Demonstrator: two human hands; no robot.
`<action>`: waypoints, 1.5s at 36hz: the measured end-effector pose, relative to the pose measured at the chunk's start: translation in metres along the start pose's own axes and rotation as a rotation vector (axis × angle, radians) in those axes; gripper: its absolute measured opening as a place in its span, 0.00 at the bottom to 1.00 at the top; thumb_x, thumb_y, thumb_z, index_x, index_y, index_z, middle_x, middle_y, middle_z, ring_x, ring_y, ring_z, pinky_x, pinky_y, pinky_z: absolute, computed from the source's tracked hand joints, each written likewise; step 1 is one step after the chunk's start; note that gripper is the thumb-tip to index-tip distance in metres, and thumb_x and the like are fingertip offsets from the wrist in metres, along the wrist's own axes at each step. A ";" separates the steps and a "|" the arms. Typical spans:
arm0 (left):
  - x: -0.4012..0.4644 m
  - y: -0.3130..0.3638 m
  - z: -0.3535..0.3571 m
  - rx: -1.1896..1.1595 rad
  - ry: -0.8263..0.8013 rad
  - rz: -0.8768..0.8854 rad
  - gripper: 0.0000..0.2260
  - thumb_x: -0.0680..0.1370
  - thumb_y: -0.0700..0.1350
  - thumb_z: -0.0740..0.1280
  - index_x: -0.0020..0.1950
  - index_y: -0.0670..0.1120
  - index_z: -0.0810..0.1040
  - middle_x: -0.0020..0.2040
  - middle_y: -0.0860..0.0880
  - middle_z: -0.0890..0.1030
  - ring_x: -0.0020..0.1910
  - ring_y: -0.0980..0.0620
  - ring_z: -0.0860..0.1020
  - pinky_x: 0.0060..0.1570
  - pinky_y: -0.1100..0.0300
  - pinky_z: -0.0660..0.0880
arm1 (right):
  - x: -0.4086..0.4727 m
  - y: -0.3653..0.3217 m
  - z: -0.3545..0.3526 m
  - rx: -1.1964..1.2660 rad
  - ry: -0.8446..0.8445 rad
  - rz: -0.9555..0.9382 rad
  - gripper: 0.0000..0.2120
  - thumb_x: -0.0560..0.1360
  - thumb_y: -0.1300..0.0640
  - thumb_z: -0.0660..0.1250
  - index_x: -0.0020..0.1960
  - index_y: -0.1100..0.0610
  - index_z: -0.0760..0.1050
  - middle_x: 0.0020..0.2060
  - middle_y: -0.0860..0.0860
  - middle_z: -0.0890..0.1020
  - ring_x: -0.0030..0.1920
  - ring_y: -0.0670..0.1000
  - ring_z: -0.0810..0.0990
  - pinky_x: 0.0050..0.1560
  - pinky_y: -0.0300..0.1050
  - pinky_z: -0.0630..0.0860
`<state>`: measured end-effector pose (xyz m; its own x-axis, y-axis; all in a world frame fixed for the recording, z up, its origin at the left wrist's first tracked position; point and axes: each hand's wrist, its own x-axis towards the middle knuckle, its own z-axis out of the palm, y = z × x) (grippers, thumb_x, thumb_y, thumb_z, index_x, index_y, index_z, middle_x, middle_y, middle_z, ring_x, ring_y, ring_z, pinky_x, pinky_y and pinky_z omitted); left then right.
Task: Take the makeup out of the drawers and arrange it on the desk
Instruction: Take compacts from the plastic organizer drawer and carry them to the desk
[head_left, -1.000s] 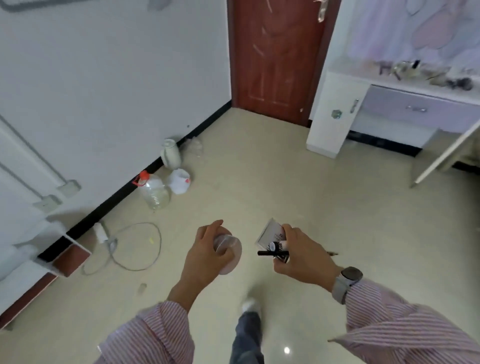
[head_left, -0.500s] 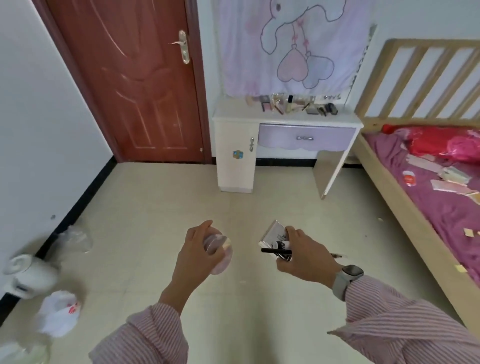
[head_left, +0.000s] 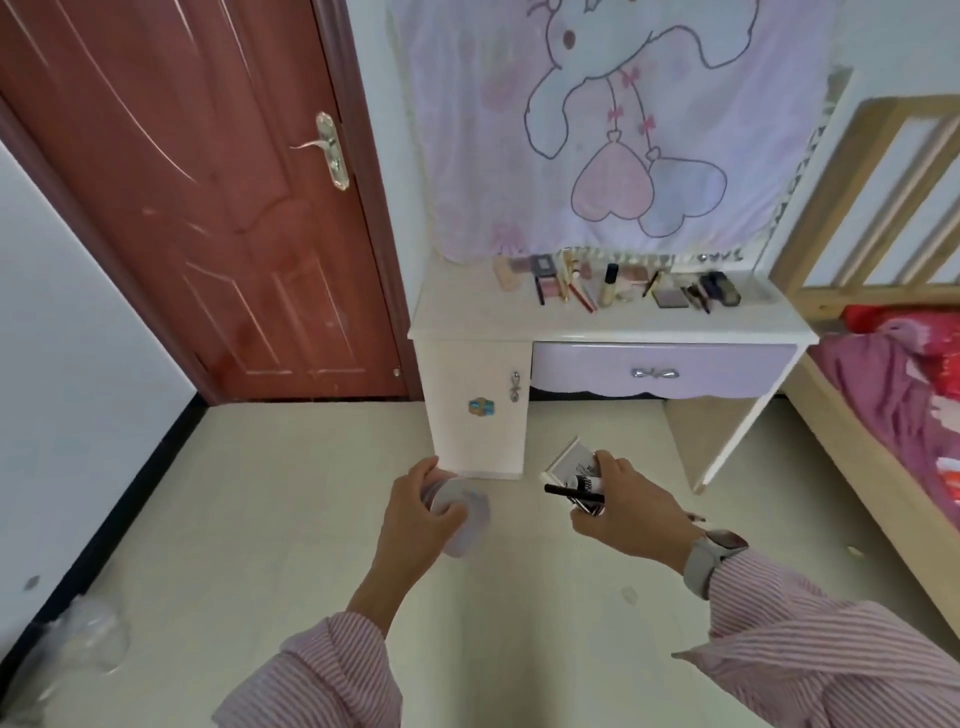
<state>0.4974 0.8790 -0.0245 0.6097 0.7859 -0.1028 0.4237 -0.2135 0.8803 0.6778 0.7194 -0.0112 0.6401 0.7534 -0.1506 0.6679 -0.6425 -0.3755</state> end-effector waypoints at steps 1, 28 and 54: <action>0.021 0.000 -0.003 -0.019 0.019 -0.020 0.27 0.70 0.42 0.70 0.68 0.46 0.67 0.55 0.53 0.73 0.53 0.54 0.72 0.48 0.65 0.69 | 0.023 -0.004 -0.001 -0.008 -0.009 -0.017 0.25 0.69 0.44 0.65 0.60 0.54 0.62 0.52 0.49 0.72 0.49 0.51 0.74 0.44 0.43 0.70; 0.585 -0.029 0.039 0.091 -0.114 -0.237 0.14 0.70 0.48 0.70 0.55 0.51 0.75 0.57 0.46 0.73 0.48 0.50 0.76 0.51 0.49 0.76 | 0.561 -0.023 0.041 -0.001 -0.235 0.356 0.27 0.68 0.44 0.66 0.60 0.58 0.62 0.57 0.52 0.69 0.58 0.54 0.71 0.50 0.47 0.71; 0.800 -0.044 0.114 0.557 -0.036 -0.007 0.27 0.72 0.60 0.49 0.61 0.46 0.72 0.63 0.48 0.74 0.69 0.47 0.61 0.68 0.43 0.46 | 0.749 -0.007 0.054 -0.383 -0.211 -0.123 0.36 0.52 0.57 0.77 0.58 0.65 0.77 0.51 0.59 0.80 0.40 0.55 0.81 0.24 0.42 0.73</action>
<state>1.0429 1.4513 -0.1987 0.6237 0.7704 -0.1322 0.7120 -0.4901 0.5028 1.1320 1.2958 -0.1706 0.4822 0.8138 -0.3244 0.8519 -0.5220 -0.0433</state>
